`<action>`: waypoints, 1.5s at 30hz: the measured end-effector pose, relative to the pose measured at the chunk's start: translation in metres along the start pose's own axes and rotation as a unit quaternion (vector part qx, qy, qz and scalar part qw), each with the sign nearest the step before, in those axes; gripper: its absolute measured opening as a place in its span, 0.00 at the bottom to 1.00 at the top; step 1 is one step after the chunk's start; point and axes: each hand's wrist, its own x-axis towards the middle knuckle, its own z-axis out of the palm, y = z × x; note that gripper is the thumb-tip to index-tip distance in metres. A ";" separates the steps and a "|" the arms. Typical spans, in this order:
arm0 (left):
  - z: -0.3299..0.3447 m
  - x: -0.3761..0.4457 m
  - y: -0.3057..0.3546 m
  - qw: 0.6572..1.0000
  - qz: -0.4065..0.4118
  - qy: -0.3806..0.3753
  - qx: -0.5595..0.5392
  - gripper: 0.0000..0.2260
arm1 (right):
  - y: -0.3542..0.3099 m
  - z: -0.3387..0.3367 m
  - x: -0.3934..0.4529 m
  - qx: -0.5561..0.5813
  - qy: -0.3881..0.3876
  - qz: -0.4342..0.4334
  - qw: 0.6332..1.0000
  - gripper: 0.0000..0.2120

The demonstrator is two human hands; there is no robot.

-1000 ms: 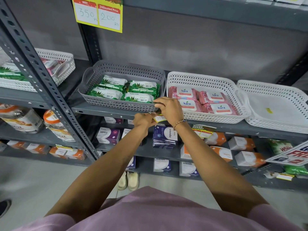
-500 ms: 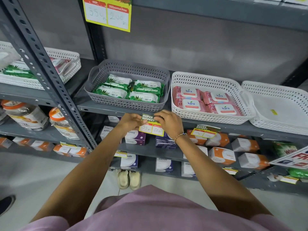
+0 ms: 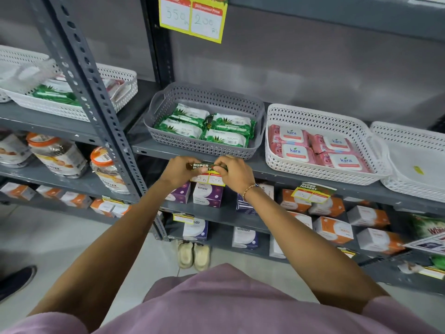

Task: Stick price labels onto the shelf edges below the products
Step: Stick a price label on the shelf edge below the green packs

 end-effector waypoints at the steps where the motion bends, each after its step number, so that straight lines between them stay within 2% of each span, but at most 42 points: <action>1: -0.002 0.001 -0.002 1.000 0.013 0.006 0.020 0.10 | -0.004 0.002 0.001 0.001 0.000 -0.001 1.000 0.06; 4: -0.007 0.002 -0.008 0.997 0.034 0.043 0.051 0.12 | -0.013 0.009 0.004 -0.002 0.010 0.017 1.000 0.05; 6: -0.010 0.003 -0.012 0.995 0.039 0.070 0.059 0.10 | -0.017 0.015 0.006 0.002 0.022 0.041 0.999 0.05; 10: -0.013 0.010 -0.018 0.994 0.050 0.078 0.058 0.06 | -0.022 0.023 0.011 0.005 0.021 0.088 0.996 0.07; 14: -0.012 0.014 -0.022 0.992 0.077 0.066 0.077 0.07 | -0.019 0.025 0.015 0.029 0.024 0.121 0.992 0.07; 17: -0.011 0.014 -0.025 0.991 0.076 0.064 0.091 0.07 | -0.019 0.024 0.017 0.026 0.028 0.116 0.993 0.06; 23: -0.015 0.014 -0.024 0.984 0.049 0.120 0.123 0.04 | -0.019 0.034 0.014 0.020 0.060 0.101 0.993 0.05; 27: -0.015 0.015 -0.028 0.982 0.053 0.106 0.149 0.04 | -0.020 0.035 0.014 0.033 0.080 0.132 0.987 0.03; 30: -0.014 0.018 -0.029 0.975 0.062 0.097 0.188 0.01 | -0.020 0.033 0.016 0.008 0.055 0.124 0.991 0.03; 32: -0.014 0.021 -0.029 0.972 0.067 0.101 0.203 0.03 | -0.020 0.031 0.017 -0.008 0.045 0.116 0.992 0.04; 36: -0.015 0.025 -0.026 0.975 0.072 0.122 0.173 0.04 | -0.019 0.033 0.016 -0.005 0.049 0.114 0.992 0.06; 40: -0.017 0.025 -0.023 0.976 0.081 0.113 0.169 0.03 | -0.020 0.032 0.015 -0.004 0.063 0.106 0.992 0.07; 45: -0.016 0.025 -0.022 0.973 0.094 0.096 0.188 0.04 | -0.020 0.033 0.015 -0.064 0.077 0.072 0.992 0.08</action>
